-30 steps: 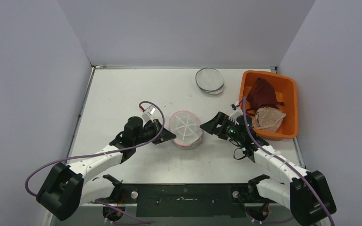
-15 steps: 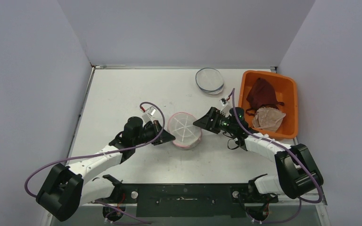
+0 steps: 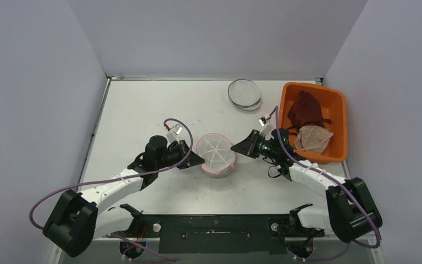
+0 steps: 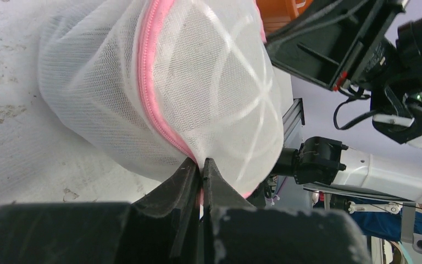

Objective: Unzip the laundry bag and remove the bra
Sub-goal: Adjust the laundry bag at the center of the board.

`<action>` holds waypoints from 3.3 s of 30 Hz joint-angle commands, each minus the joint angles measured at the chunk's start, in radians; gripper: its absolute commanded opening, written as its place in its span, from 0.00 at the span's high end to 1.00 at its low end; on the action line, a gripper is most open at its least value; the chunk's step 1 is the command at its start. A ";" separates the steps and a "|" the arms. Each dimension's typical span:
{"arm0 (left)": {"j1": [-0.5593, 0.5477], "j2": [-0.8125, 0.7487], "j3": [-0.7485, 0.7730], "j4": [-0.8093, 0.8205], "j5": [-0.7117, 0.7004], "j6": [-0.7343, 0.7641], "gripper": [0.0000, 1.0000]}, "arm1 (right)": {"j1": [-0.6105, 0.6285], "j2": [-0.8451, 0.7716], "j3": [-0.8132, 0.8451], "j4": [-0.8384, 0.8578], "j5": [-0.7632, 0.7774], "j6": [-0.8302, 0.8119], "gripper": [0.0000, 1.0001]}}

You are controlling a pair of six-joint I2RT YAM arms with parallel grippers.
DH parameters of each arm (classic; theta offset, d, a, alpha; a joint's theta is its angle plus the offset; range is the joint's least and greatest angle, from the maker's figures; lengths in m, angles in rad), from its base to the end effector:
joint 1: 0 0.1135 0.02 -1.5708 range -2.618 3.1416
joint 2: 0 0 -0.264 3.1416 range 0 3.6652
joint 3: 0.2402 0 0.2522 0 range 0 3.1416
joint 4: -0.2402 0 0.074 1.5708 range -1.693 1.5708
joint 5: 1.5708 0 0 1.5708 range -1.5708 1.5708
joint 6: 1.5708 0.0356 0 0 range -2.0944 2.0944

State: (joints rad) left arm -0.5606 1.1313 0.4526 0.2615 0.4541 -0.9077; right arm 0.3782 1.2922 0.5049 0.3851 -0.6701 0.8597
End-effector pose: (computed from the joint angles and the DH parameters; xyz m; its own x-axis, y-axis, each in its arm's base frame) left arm 0.1890 -0.1371 0.2024 -0.8555 -0.2991 -0.4227 0.2327 0.5070 -0.8299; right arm 0.2303 0.1153 0.1962 -0.8591 0.2976 -0.4164 -0.2599 0.4472 0.8559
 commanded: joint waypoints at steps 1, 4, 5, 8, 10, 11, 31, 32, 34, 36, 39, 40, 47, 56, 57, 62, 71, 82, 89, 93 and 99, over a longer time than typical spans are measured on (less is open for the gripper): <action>0.003 0.032 0.099 0.047 0.022 0.011 1.00 | 0.007 -0.158 -0.078 0.050 -0.022 0.067 0.95; -0.006 0.085 0.166 0.056 0.026 0.013 1.00 | 0.037 -0.293 -0.158 0.054 0.057 0.148 0.95; -0.010 0.105 0.197 0.049 0.026 0.019 1.00 | 0.054 -0.342 -0.190 0.058 0.099 0.181 0.95; -0.023 0.166 0.292 0.003 0.021 0.038 0.82 | 0.134 -0.489 -0.294 0.096 0.270 0.282 0.95; -0.032 0.177 0.326 -0.037 0.000 0.039 0.53 | 0.190 -0.563 -0.364 0.130 0.409 0.335 0.95; -0.037 0.167 0.325 -0.059 -0.028 0.038 0.45 | 0.210 -0.590 -0.393 0.141 0.457 0.356 0.95; -0.362 -0.466 -0.221 -0.065 -0.627 -0.534 0.10 | 0.344 -0.491 -0.460 0.252 0.642 0.428 0.95; -0.393 -0.457 -0.223 -0.037 -0.656 -0.540 0.10 | 0.361 -0.486 -0.456 0.252 0.652 0.429 0.95; -0.430 -0.408 -0.211 0.001 -0.675 -0.537 0.12 | 0.393 -0.474 -0.450 0.256 0.666 0.427 0.95; -0.438 -0.345 -0.195 0.043 -0.656 -0.534 0.15 | 0.423 -0.467 -0.448 0.255 0.697 0.428 0.95; -0.457 -0.265 -0.196 0.119 -0.639 -0.553 0.22 | 0.460 -0.466 -0.451 0.250 0.733 0.434 0.95; -0.465 -0.253 -0.201 0.138 -0.641 -0.559 0.23 | 0.471 -0.469 -0.453 0.247 0.745 0.436 0.95; -0.514 -0.332 -0.221 0.031 -0.675 -0.568 0.19 | 0.506 -0.498 -0.466 0.215 0.792 0.437 0.95; -0.632 -0.428 -0.305 -0.026 -0.762 -0.613 0.16 | 0.517 -0.488 -0.468 0.220 0.797 0.430 0.95; -0.634 -0.400 -0.308 0.000 -0.760 -0.611 0.16 | 0.519 -0.485 -0.469 0.221 0.797 0.430 0.95; -0.634 -0.265 -0.305 0.173 -0.770 -0.574 0.22 | 0.538 -0.478 -0.465 0.223 0.802 0.426 0.95; -0.617 -0.254 -0.299 0.246 -0.864 -0.491 0.31 | 0.554 -0.490 -0.479 0.222 0.805 0.430 0.95; -0.580 -0.174 -0.315 0.264 -0.759 -0.523 0.16 | 0.558 -0.481 -0.482 0.229 0.811 0.427 0.95; -0.579 -0.101 -0.321 0.384 -0.763 -0.516 0.23 | 0.572 -0.449 -0.495 0.267 0.813 0.438 0.95; -0.575 -0.108 -0.324 0.416 -0.795 -0.498 0.38 | 0.589 -0.450 -0.499 0.268 0.823 0.437 0.95; -0.552 -0.203 -0.317 0.359 -0.835 -0.451 0.59 | 0.607 -0.473 -0.527 0.252 0.841 0.440 0.95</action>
State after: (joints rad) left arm -1.1282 0.9966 0.1223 0.5858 -0.3351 -1.4078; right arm 0.9688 0.8410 0.0120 0.5903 0.1436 1.2961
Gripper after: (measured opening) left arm 0.470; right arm 0.071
